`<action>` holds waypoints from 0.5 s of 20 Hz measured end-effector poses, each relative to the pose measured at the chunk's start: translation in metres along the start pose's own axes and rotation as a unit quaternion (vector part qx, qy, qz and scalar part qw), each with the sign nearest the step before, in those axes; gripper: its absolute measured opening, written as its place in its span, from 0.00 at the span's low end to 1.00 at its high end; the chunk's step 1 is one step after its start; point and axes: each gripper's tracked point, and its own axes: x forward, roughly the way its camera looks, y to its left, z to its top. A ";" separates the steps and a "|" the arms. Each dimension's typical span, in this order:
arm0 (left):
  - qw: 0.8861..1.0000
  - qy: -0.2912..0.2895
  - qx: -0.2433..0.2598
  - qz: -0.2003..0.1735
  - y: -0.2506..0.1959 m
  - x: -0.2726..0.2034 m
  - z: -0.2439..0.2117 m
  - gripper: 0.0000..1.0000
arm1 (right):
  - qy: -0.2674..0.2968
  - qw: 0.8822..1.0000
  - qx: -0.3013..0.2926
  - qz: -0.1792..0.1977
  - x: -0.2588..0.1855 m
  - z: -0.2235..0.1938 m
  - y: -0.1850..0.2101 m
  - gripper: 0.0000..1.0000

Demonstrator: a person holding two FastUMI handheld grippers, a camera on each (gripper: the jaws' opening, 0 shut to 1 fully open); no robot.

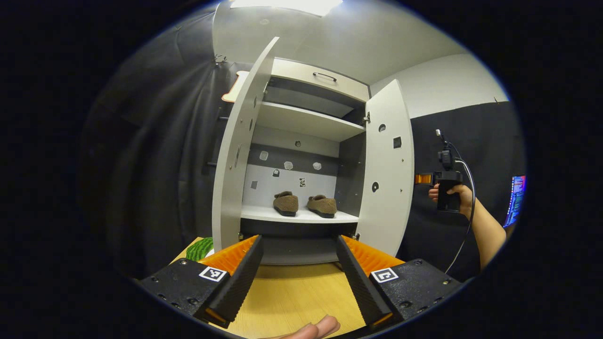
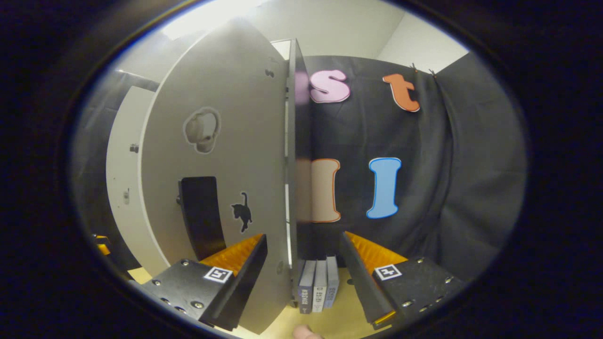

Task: Grab one shoe with the right hand and put it into the shoe cabinet, grab the other shoe with the left hand and put it into the shoe cabinet; then close the right door with the right hand and the left door with the left hand.

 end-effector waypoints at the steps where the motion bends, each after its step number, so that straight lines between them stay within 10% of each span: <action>1: 1.000 0.001 0.000 0.000 0.000 0.001 0.000 0.95 | -0.003 1.000 -0.004 0.000 0.001 0.000 0.005 0.92; 10: 1.000 0.016 -0.001 0.007 0.004 0.006 -0.015 0.95 | -0.014 1.000 0.019 0.011 0.013 -0.002 0.052 0.92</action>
